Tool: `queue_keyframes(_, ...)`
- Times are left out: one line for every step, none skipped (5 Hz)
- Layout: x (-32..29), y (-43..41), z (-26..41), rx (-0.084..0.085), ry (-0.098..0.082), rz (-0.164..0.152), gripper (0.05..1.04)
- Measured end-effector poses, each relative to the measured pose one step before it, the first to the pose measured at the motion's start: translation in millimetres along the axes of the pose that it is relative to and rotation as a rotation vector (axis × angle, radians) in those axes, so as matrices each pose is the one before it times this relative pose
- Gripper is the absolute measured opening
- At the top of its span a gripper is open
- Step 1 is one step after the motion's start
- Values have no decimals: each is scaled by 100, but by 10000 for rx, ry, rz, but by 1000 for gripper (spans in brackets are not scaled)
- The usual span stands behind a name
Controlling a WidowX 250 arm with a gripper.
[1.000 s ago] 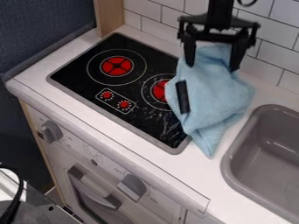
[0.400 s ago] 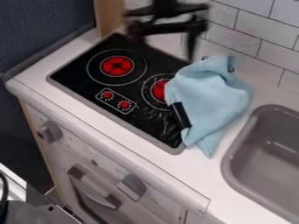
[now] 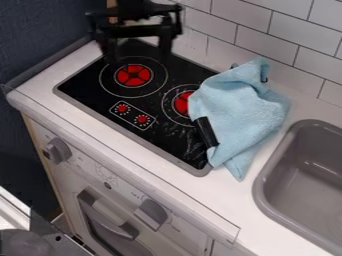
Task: Move the cloth from left to right
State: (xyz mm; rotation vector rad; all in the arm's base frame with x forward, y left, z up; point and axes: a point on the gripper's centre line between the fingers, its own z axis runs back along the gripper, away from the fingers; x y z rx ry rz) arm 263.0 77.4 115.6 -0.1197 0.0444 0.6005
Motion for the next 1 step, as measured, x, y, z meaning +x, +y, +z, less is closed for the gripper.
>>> queue_keyframes(715,1745,337,249,-336,342,1001)
